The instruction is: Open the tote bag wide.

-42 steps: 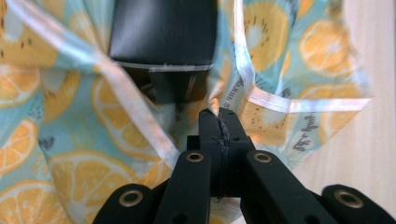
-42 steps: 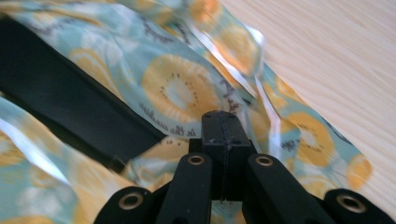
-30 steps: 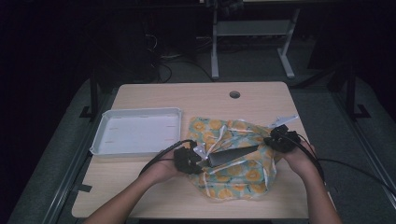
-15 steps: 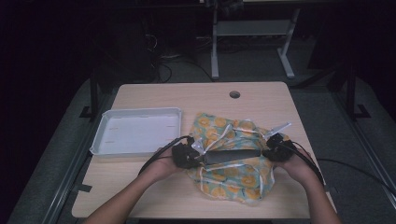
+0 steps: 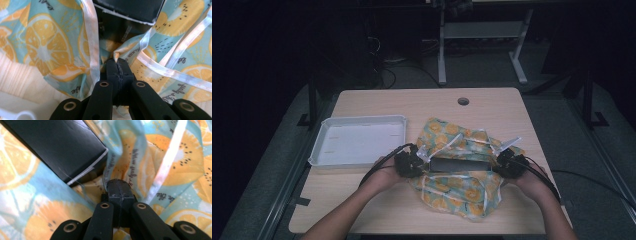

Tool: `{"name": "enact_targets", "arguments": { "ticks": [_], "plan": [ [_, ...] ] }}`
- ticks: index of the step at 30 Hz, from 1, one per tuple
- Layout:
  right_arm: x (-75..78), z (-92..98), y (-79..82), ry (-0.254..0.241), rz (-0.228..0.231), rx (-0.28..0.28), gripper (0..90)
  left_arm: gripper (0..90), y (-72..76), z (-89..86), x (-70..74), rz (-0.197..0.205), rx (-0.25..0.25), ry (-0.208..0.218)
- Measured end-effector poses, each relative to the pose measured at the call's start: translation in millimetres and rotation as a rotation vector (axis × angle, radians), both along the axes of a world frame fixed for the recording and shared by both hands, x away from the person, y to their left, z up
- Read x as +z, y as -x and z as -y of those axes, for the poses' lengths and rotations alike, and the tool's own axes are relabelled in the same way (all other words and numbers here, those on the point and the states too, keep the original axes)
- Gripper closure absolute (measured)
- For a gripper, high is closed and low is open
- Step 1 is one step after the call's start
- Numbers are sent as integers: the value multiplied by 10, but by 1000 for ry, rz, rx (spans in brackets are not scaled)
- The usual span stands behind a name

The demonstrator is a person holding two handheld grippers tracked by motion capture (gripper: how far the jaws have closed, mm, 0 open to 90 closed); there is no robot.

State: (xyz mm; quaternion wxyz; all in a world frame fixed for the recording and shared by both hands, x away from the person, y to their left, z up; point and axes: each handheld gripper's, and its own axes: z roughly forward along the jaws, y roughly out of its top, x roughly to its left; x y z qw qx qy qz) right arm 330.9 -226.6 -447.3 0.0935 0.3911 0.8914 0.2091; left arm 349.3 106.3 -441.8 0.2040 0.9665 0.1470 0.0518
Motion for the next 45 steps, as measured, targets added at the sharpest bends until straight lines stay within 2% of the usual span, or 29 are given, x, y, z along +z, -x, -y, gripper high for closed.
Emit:
{"name": "enact_targets", "arguments": {
  "ticks": [5, 6, 8, 9, 10, 11, 14, 15, 16, 18, 22, 24, 26, 27, 28, 29, 32, 35, 36, 37, 38, 39, 40, 43, 45],
  "plan": [
    [49, 59, 24, -34, 8, -31, 867, 896, -1, -24, 15, -9, 4, 33],
    [152, 109, 58, -69, 36, -48, 813, 894, 0, -37, 28, -19, 9, 56],
    [196, 131, 76, -82, 48, -49, 804, 894, 0, -44, 33, -19, 8, 60],
    [313, 183, 143, -113, 81, -59, 778, 894, 1, -47, 34, -21, 10, 65],
    [313, 183, 143, -113, 81, -59, 778, 894, 0, -52, 38, -24, 7, 67],
    [418, 232, 225, -149, 102, -66, 738, 893, 15, -53, 47, -24, 5, 79],
    [493, 273, 304, -201, 118, -51, 681, 892, 33, -52, 63, -24, -5, 80],
    [512, 266, 395, -239, 114, -16, 621, 891, 50, -47, 70, -19, -8, 82],
    [512, 266, 395, -239, 114, -16, 621, 891, 60, -46, 77, -18, -11, 81],
    [453, 203, 462, -237, 103, 25, 529, 889, 83, -35, 84, -19, -24, 82],
    [375, 118, 443, -214, 94, 43, 485, 888, 103, -12, 77, -14, -39, 69],
    [347, 76, 418, -214, 87, 62, 577, 888, 104, -11, 73, -15, -40, 68],
    [314, 36, 413, -174, 70, 81, 790, 888, 99, -17, 69, -14, -36, 71],
    [313, 33, 422, -175, 63, 95, 850, 889, 95, -20, 66, -14, -34, 71],
    [313, 33, 422, -175, 63, 95, 850, 889, 95, -20, 66, -14, -34, 71],
    [328, 34, 456, -162, 57, 111, 897, 889, 89, -23, 66, -13, -37, 66],
    [292, 9, 492, -151, 22, 156, 899, 890, 93, -17, 59, -13, -41, 61],
    [223, -22, 501, -128, -2, 169, 898, 889, 96, -13, 59, -10, -41, 59],
    [217, -16, 504, -116, 25, 172, 814, 889, 95, -13, 62, -10, -43, 59],
    [217, -16, 504, -116, 25, 172, 814, 889, 95, -13, 62, -10, -43, 59],
    [304, 23, 506, -151, 52, 155, 742, 889, 92, -16, 67, -11, -48, 55],
    [363, 48, 510, -166, 79, 148, 702, 889, 96, -16, 66, -12, -43, 61],
    [414, 75, 510, -180, 112, 135, 693, 889, 96, -16, 66, -12, -43, 61],
    [471, 133, 468, -177, 147, 114, 604, 889, 93, -11, 59, -13, -43, 60],
    [455, 145, 437, -181, 139, 115, 582, 889, 92, -9, 56, -13, -41, 61]
  ]
}}
